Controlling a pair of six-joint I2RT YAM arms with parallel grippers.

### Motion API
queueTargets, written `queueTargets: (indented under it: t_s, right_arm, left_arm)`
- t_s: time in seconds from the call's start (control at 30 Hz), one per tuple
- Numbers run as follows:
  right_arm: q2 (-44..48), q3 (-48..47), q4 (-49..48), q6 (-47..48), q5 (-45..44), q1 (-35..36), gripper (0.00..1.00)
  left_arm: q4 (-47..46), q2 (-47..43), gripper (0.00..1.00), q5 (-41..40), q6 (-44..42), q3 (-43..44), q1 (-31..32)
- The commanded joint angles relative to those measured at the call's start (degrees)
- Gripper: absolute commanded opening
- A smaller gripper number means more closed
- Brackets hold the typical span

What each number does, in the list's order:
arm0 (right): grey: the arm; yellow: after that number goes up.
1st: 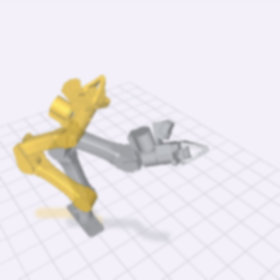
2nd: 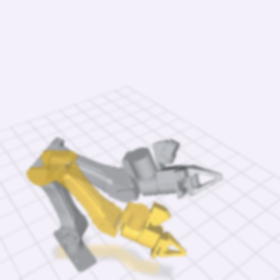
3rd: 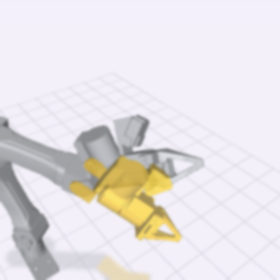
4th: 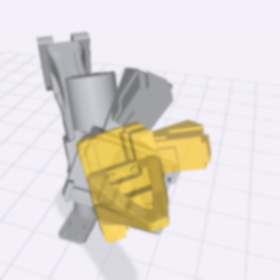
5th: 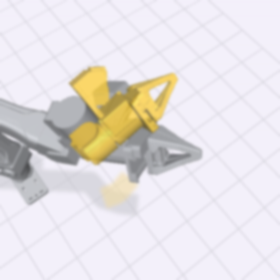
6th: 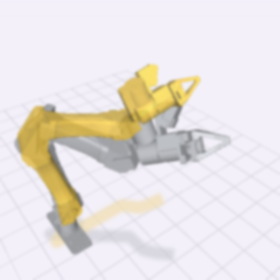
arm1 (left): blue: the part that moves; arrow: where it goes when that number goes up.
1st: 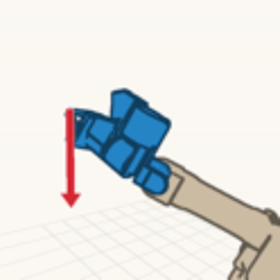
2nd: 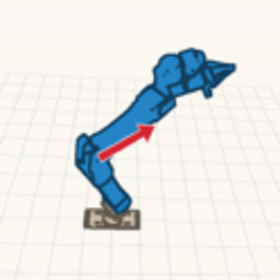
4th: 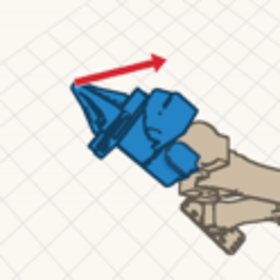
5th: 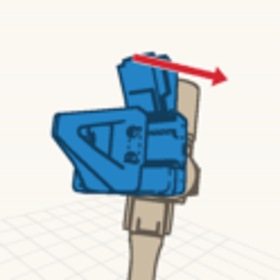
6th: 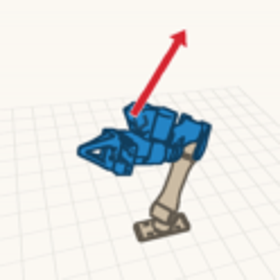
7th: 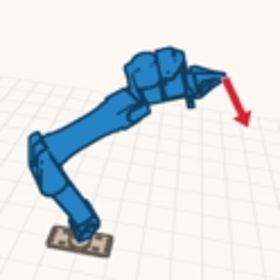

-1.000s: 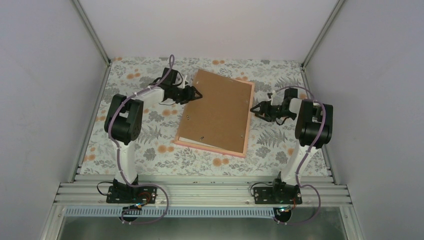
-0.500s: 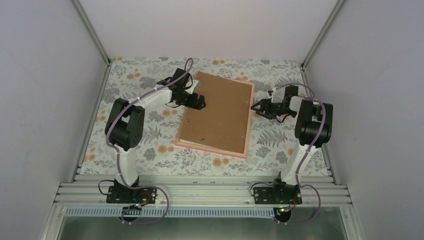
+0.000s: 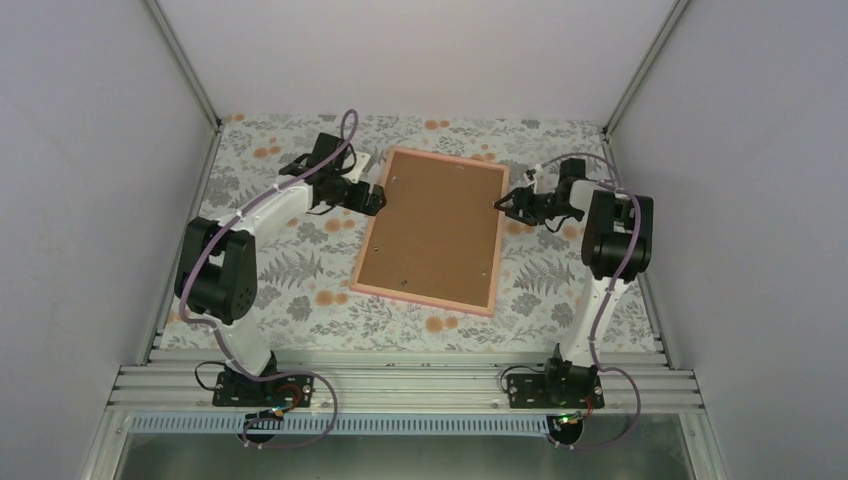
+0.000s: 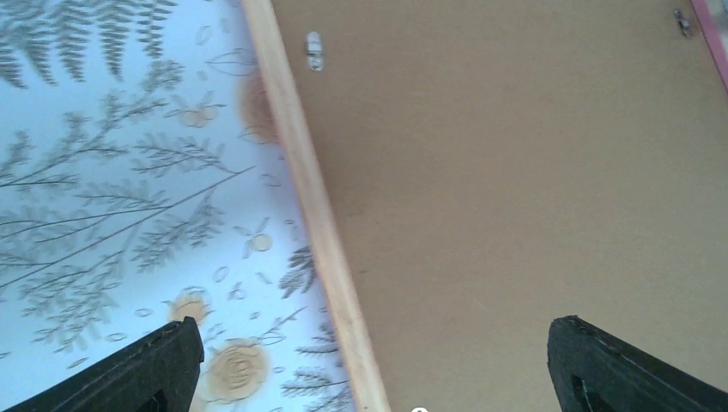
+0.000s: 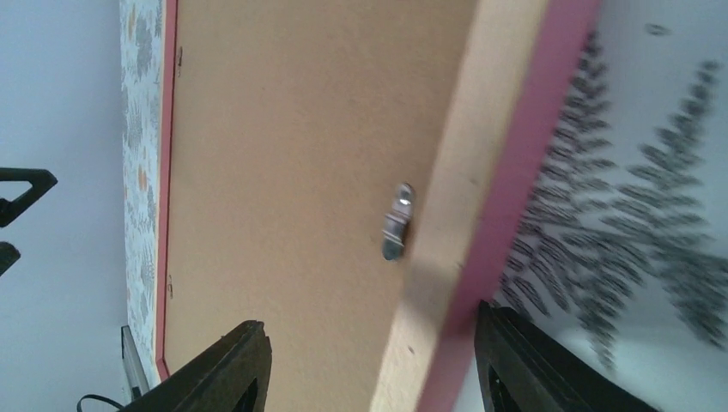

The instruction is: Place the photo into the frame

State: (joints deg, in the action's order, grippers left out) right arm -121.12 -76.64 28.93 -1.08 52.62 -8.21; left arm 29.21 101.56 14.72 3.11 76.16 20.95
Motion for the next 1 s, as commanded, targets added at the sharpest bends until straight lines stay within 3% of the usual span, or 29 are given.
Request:
queueTargets:
  t_s: [0.0, 0.23, 0.4, 0.6, 0.77, 0.97]
  right_arm:
    - [-3.7, -1.9, 1.2, 1.3, 0.1, 2.5, 0.60]
    - [-3.6, -4.4, 0.3, 0.8, 2.9, 4.3, 0.63]
    - [4.0, -5.2, 2.0, 7.8, -1.4, 4.3, 0.68]
    - [11.5, -3.1, 7.7, 18.6, 0.4, 8.5, 0.71]
    - [16.2, 3.1, 9.1, 24.4, -3.6, 13.7, 0.69]
    - [17.8, 9.5, 2.8, 24.2, -6.4, 19.5, 0.60]
  left_arm:
    - [-0.2, -2.5, 1.00, 0.7, -4.3, -1.1, -4.0]
    - [3.6, -2.7, 1.00, 5.5, -17.0, -0.7, -8.7]
    - [6.1, -4.3, 1.00, 1.0, -21.4, -1.1, -8.3]
    - [5.2, -6.7, 1.00, -2.3, -27.2, -7.3, -3.7]
    - [1.8, -7.1, 1.00, -5.8, -27.6, -10.6, -1.0]
    - [-1.2, -5.7, 1.00, -10.3, -24.4, -13.4, 2.3]
